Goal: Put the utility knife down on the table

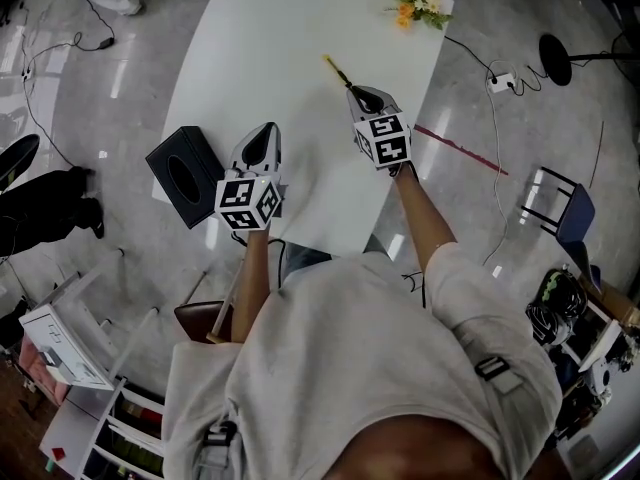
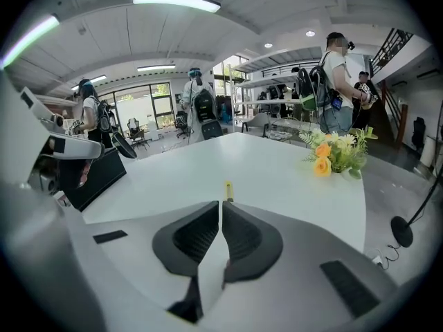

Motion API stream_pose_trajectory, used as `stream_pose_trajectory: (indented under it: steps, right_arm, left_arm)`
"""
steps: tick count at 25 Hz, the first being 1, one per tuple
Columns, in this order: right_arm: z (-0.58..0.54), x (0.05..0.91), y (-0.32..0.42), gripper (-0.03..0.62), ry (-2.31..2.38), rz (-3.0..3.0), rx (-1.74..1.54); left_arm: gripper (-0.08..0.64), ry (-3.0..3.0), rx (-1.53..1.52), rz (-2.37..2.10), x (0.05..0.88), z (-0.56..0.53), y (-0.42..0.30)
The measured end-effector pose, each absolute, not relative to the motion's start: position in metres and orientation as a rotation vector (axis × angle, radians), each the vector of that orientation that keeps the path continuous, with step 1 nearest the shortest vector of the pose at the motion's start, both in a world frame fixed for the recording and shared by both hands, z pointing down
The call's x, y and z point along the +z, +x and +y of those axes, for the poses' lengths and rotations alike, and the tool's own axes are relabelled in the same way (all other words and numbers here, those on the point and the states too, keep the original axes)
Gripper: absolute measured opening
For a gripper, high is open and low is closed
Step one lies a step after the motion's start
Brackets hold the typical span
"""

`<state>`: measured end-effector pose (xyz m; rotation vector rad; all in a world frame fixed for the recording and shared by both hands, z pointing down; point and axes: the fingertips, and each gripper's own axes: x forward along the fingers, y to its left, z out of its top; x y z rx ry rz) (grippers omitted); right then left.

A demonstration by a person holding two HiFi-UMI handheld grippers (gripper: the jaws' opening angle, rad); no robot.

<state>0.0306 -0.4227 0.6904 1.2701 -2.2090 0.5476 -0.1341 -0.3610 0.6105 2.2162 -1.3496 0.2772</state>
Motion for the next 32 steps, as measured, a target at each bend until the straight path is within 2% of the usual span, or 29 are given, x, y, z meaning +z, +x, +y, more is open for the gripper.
stream_pose_trajectory:
  steps: [32]
  right_arm:
    - [-0.356,0.526,0.089,0.031,1.505,-2.428,0.249]
  left_arm:
    - [0.019,2.409,0.177,-1.518,0.502,-0.335,-0.114]
